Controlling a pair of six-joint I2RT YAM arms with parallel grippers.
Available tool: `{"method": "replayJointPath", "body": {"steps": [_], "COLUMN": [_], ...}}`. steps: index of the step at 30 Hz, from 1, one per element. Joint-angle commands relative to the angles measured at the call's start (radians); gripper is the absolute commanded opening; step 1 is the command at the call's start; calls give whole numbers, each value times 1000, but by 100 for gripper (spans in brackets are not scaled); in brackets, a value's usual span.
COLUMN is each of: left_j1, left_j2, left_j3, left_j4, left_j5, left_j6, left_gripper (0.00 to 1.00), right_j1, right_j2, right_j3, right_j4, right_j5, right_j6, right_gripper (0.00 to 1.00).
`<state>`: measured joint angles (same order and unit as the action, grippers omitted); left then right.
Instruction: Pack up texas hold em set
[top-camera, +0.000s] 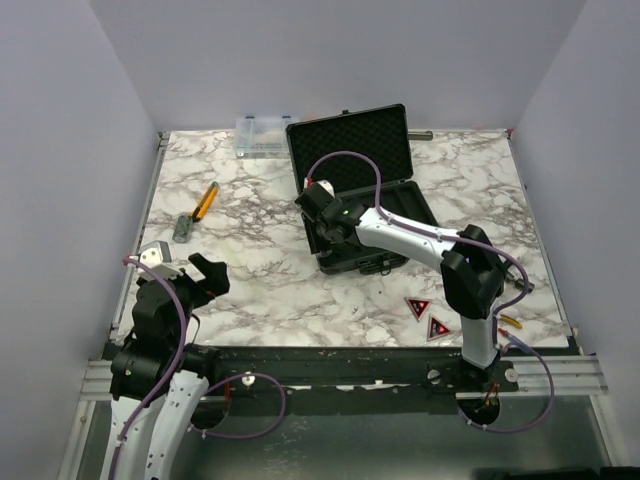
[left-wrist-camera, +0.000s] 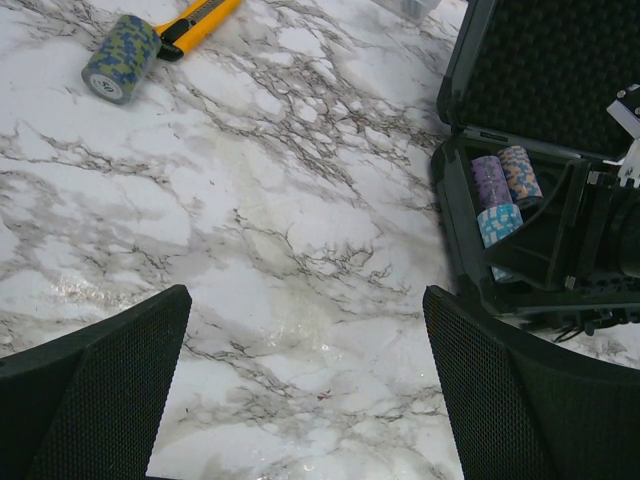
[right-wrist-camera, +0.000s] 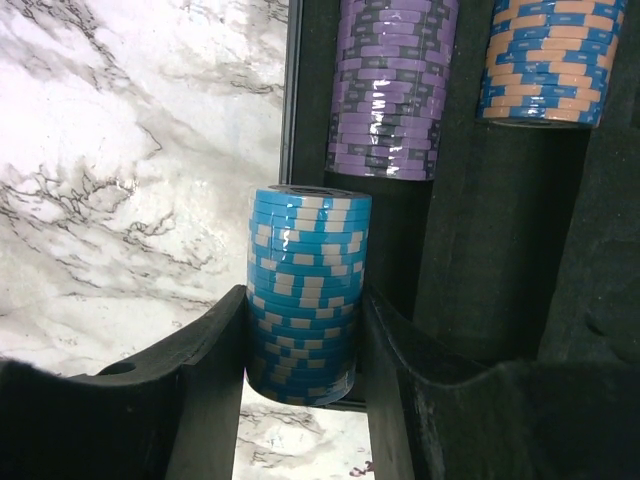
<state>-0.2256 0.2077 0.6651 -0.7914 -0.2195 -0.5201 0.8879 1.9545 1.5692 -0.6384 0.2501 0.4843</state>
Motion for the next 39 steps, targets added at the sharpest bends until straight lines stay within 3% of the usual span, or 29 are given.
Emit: {"method": "replayJointPath", "body": {"steps": [1,20,29,32,39], "left_j1": [-7,-6,-6,-6,-6], "left_j2": [6,5,-3,-2,1], "left_j3": [-5,-5,-7,-7,-5], "left_j4": [-1,-2,-2,-2,-2], "left_j5": [-23,-26,-26,-26,-24], "left_j6": [-8,-9,-9,-9,-8], "left_gripper": [98,98,98,98,98], "right_j1": [-13,-24,-26,-27,-27], "right_j2": [48,77,52,41,-15], "right_j3": [26,65,45,50,68], "right_j4": [1,-19,-60,-71,-76], "right_j5": [15,60,125,147,156], "right_j6": [-29,-45,-8,-7,-28], "right_gripper": [4,33,74,81,84]}}
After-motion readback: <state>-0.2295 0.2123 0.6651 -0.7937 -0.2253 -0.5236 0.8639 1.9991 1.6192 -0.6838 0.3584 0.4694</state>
